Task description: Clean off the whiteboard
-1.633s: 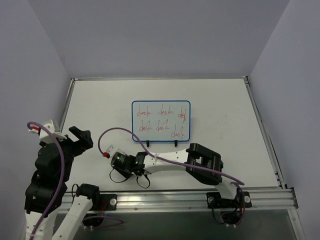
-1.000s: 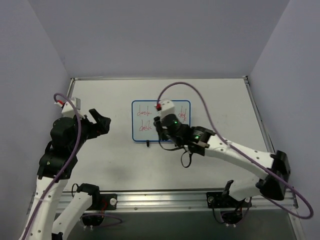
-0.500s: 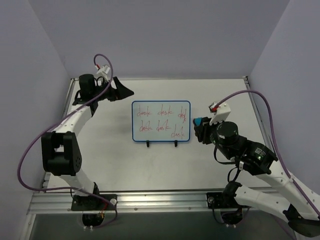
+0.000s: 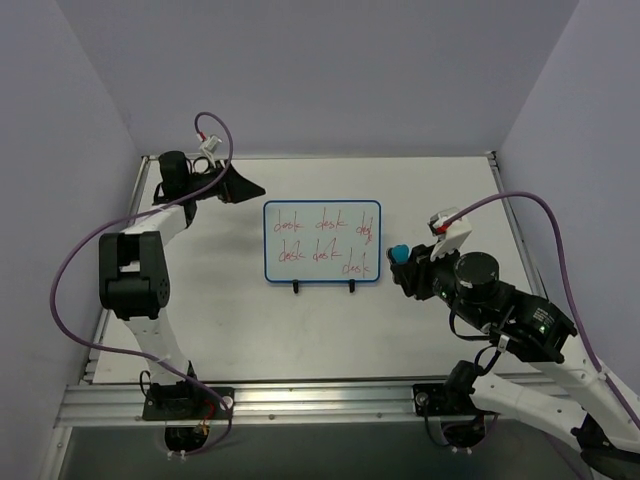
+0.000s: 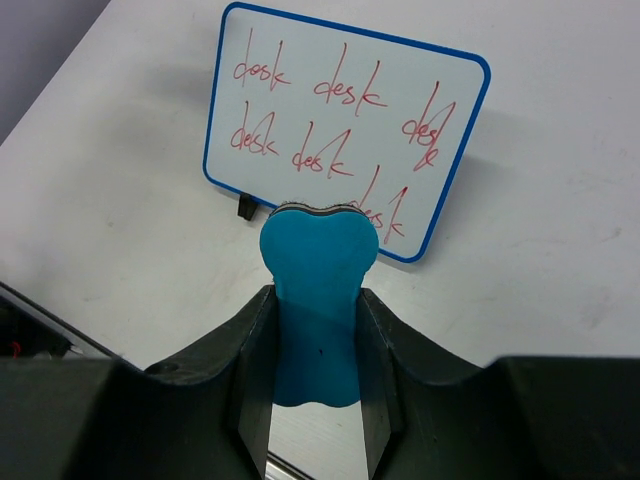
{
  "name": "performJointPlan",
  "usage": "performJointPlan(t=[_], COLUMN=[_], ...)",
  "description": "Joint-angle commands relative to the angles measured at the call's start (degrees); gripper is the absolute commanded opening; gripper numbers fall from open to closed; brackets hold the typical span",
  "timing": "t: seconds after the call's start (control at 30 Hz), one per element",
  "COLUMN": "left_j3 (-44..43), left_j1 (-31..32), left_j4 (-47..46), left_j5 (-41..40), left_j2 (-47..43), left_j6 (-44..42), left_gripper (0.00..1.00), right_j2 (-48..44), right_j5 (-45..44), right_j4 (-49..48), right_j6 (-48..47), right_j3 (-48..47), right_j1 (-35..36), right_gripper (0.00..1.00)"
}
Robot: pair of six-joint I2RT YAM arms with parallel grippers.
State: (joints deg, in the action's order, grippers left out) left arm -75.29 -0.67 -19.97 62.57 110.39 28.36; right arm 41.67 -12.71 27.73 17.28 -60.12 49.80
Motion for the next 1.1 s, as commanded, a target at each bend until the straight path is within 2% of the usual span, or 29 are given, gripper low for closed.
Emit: performJointPlan(t=[0.0,0.1,0.23,0.27,0.37,0.47,0.53,0.67,0.8,0.93,0.97,1.07], left_j3=[-3.2,-5.2,-4.7,-4.3,-4.0,-3.6,-3.2,-3.5,-2.2,-1.2,-0.9,-0.8], left_j1=[0.0,2.2,3.0,3.6,4.3,4.4,4.3,4.3,4.0,3.7,3.6,3.0], left_j4=[-4.6,-1.0,-4.5,-5.8,-8.4,-11.5,-14.5,-19.0,-25.4,-33.6,-35.0,-41.4], left_j5=[5.1,6.0,7.9,8.6,9.4,10.7,11.9,13.8,14.6,15.7,15.7,16.4], left_j2=[3.2,4.7,6.6,7.4,8.3,9.0,9.5,11.6,12.7,14.0,14.4,15.3], left_j6=[-0.3,-2.6,-0.8,0.2,1.5,3.6,6.1,10.3,13.9,21.2,22.4,27.8], left_gripper=[0.94,0.95,1.0,0.94,0.93,0.86,0.7,0.52,0.51,0.52,0.46,0.41], right_j2=[-0.2,0.1,0.4,0.5,1.4,2.4,2.7,2.9,2.9,2.9,2.9,3.2], right_j5=[2.9,4.2,4.3,4.8,5.6,6.2,6.4,6.6,6.7,6.7,6.7,6.7], right_j4=[-2.3,-3.6,-5.3,-5.5,-6.4,-6.7,-6.9,-7.2,-7.2,-7.2,-7.2,-7.5], right_j6=[-1.2,-1.2,-1.3,-1.4,-1.6,-1.6,-1.7,-1.6,-1.5,-1.6,-1.6,-1.7], right_j3=[0.3,1.1,1.6,1.7,1.8,1.7,1.8,2.1,2.1,2.3,2.5,3.1], right_j1=[0.0,0.0,0.0,0.0,0.0,0.0,0.0,0.0,0.1,0.0,0.0,0.0], right_gripper=[0.17,0.17,0.19,0.19,0.19,0.19,0.19,0.18,0.18,0.18,0.18,0.18])
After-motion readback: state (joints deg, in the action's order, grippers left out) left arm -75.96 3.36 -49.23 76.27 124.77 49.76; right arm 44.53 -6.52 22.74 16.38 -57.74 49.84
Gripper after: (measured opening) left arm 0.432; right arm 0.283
